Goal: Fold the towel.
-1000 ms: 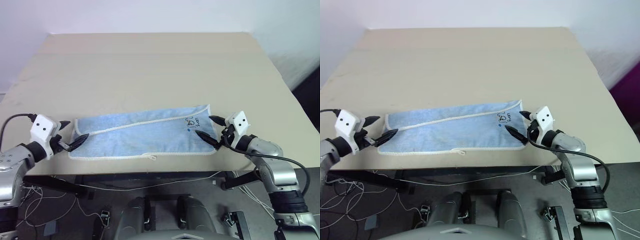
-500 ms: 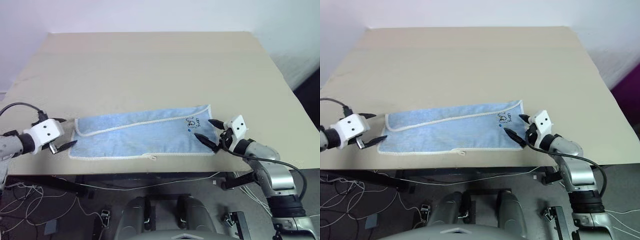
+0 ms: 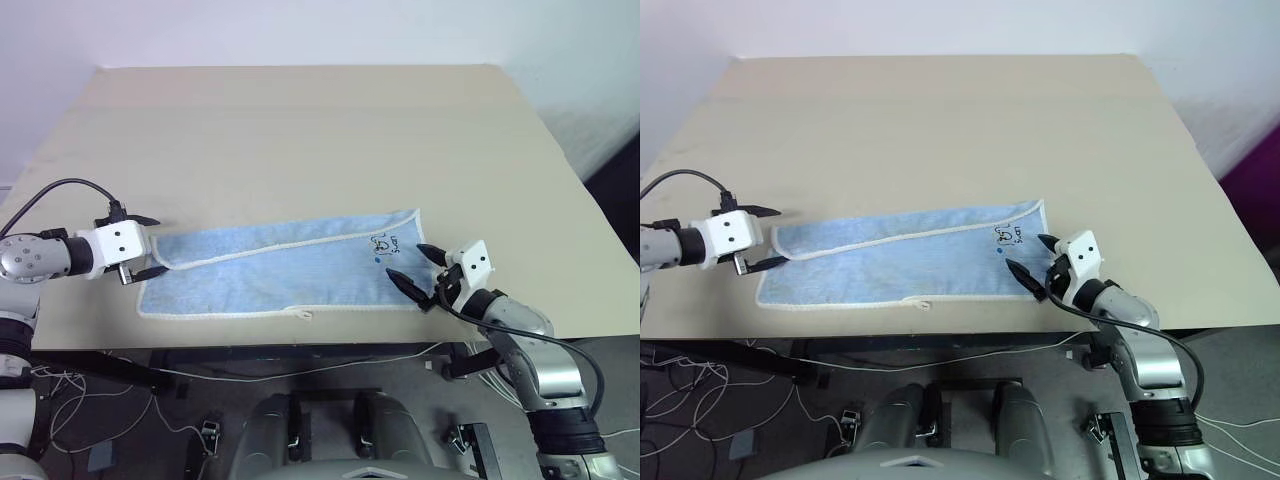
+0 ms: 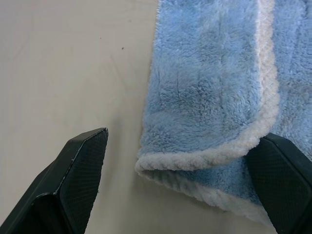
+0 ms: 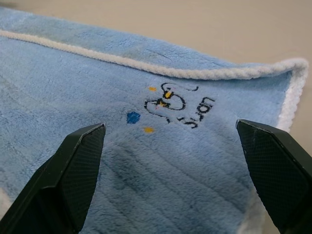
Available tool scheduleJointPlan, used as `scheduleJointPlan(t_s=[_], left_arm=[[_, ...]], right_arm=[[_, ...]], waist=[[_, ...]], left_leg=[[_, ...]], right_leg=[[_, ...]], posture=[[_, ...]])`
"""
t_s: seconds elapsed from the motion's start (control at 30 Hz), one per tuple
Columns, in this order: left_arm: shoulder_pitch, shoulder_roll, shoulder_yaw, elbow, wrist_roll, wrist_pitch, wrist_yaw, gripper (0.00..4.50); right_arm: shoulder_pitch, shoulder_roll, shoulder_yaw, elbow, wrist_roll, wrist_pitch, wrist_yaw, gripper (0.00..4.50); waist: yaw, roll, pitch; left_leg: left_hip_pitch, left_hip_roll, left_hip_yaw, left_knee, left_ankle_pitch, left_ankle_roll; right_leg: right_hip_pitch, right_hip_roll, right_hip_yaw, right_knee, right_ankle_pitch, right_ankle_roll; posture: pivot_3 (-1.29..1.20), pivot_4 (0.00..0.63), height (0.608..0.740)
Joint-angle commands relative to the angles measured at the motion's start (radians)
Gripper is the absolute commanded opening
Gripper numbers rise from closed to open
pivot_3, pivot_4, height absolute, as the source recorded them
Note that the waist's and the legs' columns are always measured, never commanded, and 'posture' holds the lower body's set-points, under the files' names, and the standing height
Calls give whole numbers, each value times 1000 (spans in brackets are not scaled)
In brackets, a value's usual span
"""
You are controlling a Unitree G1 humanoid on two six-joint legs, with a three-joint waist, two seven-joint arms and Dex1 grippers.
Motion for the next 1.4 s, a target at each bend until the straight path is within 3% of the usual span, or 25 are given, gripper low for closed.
scheduleJointPlan(t_s=[0.03, 0.1, 0.2, 0.6, 0.73, 0.9, 1.13, 1.33, 1.4], left_arm=[[-17, 24, -29, 41, 28, -42, -41, 4484], [-28, 19, -35, 50, 22, -55, -57, 4484], [-23, 3, -29, 39, -5, -59, -90, 3940], [48, -1, 47, -8, -128, 27, -127, 12], [78, -16, 97, -44, -191, 116, -109, 12], [148, -50, 178, -150, -285, 261, -65, 12], [248, -108, 234, -315, -342, 393, 15, 12], [309, -137, 244, -397, -343, 433, 60, 12], [322, -142, 250, -418, -347, 444, 73, 0]], right_arm=[[7, 9, -16, -43, -2, -25, -14, 4495], [6, 13, -11, -41, -4, -28, -19, 4495], [-2, 16, -10, -35, -5, -30, -21, 4500], [-59, -18, -5, -4, -21, -38, 12, 4500], [-109, -45, 11, -2, -58, -58, 31, 4500], [-231, -139, 93, 118, -296, -200, -13, 4500], [-461, -220, 248, 476, -634, -524, -153, 4500], [-629, -234, 359, 753, -821, -732, -281, 4500], [-658, -238, 378, 794, -845, -777, -292, 4115]], waist=[[-1, 0, 0], [-3, 0, 0], [-2, 0, 0], [-1, 0, 0], [0, 0, 0], [-3, 0, 0], [-6, 0, 0], [-9, 0, 0], [-7, 0, 0]], left_leg=[[0, 0, 0, 1, 0, 0], [0, 1, 0, 3, 0, 1], [0, 1, 0, 4, -1, 1], [0, 1, 0, 7, -1, 3], [0, 1, 0, 8, -1, 3], [0, 1, 0, 9, -1, 3], [0, 0, 1, 10, -1, 1], [1, 0, 3, 10, 2, -3], [0, 0, 2, 10, 3, -4]], right_leg=[[0, 0, 0, 0, 0, 0], [0, 1, 0, 1, 0, 0], [0, 1, 0, 3, 0, 1], [1, 1, 0, 5, -1, 1], [1, 1, 0, 6, -1, 1], [1, 1, 0, 8, -1, 2], [0, 0, 1, 11, -3, 4], [0, 0, 2, 12, -3, 4], [0, 0, 2, 12, -3, 4]], posture=[[0, 150, 740], [0, 150, 740], [0, 150, 740], [0, 150, 740], [0, 150, 740], [0, 150, 740], [0, 150, 740], [0, 150, 740], [0, 150, 740]])
